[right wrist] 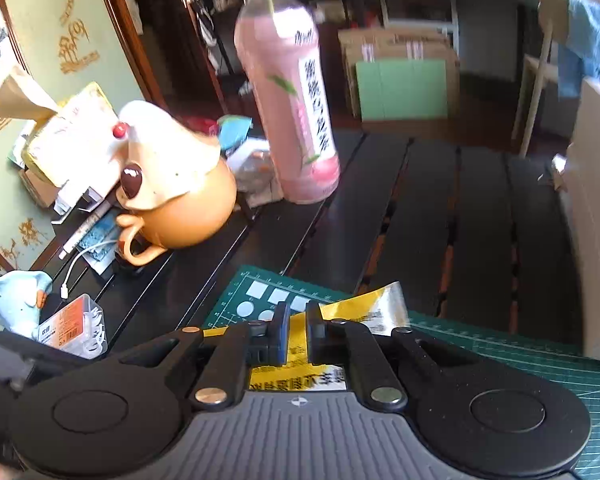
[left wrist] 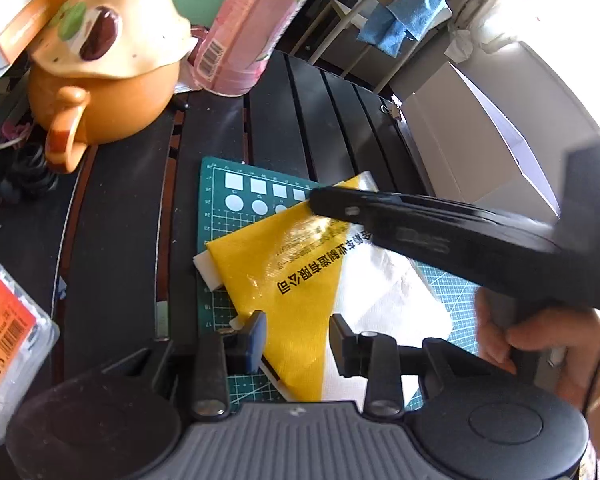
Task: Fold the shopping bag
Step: 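Grasp the folded bag corner with the right gripper and fold it toward the left gripper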
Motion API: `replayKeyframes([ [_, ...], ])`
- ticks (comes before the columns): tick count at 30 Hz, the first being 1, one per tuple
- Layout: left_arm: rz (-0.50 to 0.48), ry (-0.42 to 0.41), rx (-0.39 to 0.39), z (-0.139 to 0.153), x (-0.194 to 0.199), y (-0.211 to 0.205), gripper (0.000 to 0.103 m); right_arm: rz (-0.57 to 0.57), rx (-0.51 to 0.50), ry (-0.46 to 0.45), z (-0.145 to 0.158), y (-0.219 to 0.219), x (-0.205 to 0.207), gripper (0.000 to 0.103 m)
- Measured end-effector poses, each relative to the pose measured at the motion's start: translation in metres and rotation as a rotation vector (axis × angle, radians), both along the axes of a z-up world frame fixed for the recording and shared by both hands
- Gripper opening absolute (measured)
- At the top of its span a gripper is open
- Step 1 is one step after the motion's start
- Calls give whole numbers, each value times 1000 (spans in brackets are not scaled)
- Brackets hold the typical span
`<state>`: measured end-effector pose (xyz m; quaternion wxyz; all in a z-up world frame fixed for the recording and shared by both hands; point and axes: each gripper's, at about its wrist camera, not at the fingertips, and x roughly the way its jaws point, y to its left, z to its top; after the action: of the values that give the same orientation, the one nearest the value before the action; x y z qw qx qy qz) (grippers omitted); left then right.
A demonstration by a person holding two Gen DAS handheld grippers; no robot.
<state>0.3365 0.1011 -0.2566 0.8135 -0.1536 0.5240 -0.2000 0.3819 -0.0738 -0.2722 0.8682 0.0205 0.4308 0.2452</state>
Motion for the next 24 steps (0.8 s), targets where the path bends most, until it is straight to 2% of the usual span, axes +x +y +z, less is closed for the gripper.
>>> replayKeyframes([
  [2,-3,-3,1,0,0,0,33,3,-32,24,-9,7,6,3],
  [8,3,10,-28,-2,2,5,33,-24,9,7,-15,4,7,0],
  [10,14,22,-60,-4,3,10,33,-43,36,55,-11,-1,11,0],
  [12,18,29,-70,-5,3,12,33,-36,65,44,1,-8,11,5],
  [13,19,32,-71,-5,4,12,33,-11,48,-10,16,-13,5,13],
  [14,19,35,-73,-5,4,12,33,19,17,-62,29,-17,-2,28],
  [16,17,35,-66,-4,4,11,33,109,-129,-155,47,-21,-20,45],
  [18,10,29,-53,-3,3,9,33,208,-280,-258,64,-26,-41,45],
  [20,2,21,-38,-2,2,7,33,357,-446,-420,73,-38,-79,46],
  [21,-2,16,-28,-1,1,6,33,413,-492,-487,74,-43,-94,50],
  [22,-7,11,-17,0,0,4,33,460,-536,-537,73,-47,-108,62],
  [23,-12,6,-5,1,-1,3,33,494,-567,-564,70,-48,-118,69],
  [24,-14,3,2,1,-1,2,33,539,-610,-595,65,-49,-129,69],
])
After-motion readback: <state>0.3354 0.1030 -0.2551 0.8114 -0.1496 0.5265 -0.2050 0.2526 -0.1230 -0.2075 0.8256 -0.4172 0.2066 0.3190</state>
